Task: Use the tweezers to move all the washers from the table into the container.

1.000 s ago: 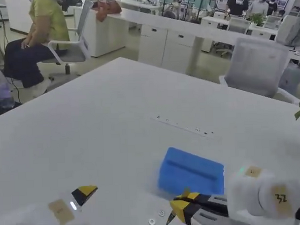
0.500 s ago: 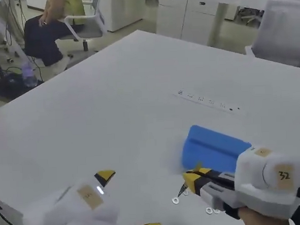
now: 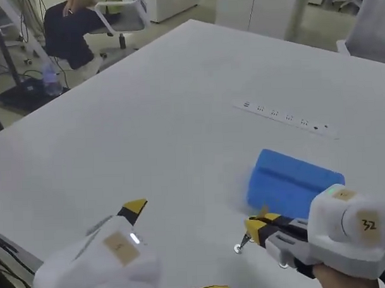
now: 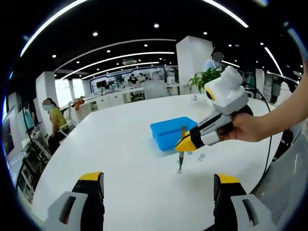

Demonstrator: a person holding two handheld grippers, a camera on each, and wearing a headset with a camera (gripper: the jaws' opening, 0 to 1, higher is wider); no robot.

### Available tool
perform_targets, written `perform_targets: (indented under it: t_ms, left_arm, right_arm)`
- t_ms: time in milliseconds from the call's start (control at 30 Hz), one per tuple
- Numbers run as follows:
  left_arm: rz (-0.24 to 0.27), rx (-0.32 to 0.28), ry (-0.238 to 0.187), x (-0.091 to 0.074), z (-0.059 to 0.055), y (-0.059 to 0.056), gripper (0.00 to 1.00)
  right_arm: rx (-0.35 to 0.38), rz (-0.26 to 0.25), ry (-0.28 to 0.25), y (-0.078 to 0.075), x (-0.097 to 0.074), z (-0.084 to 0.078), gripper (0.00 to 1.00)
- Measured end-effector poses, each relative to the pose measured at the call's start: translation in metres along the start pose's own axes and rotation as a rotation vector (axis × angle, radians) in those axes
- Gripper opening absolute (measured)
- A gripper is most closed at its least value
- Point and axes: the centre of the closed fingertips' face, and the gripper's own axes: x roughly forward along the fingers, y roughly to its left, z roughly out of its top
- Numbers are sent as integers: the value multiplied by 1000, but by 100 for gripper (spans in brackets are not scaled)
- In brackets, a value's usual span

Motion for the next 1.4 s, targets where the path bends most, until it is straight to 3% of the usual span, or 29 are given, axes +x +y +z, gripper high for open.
perform_targets:
  t_ms: [267,633,967,1000,1033,1067,1100,1200,1300,1400]
  left_arm:
    - [16,-16,-37,1,5,2,99]
    - [31,9,-28,1,4,3,99]
    - [44,27,-29,0,5,5,99]
    - [45,30,-28,-1,5,5,99]
    - [46,32,-29,-1,5,5,99]
    - [47,33,-30,-1,5,5,99]
    - [47,34,-30,-1,5,5,99]
    - [52,35,-34,-2,6,6,99]
    - [53,34,-35,-2,6,6,99]
    - [53,42,-29,-2,5,6,99]
  right_arm:
    - [-9,0,2,1,1,0,2]
    - [-82,-13,3,13,-2,-4,2]
    - [-166,-42,27,12,-4,-5,1]
    - [-166,-48,35,10,-4,-7,1]
    - [-151,-48,68,9,-5,-14,1]
    - [-134,-48,135,8,-5,-28,1]
    - [-147,-49,149,7,-4,-35,0]
    - [-141,-56,128,8,-6,-40,0]
    - [-74,-57,130,6,-7,-34,0]
    - [-78,-57,135,7,-8,-29,0]
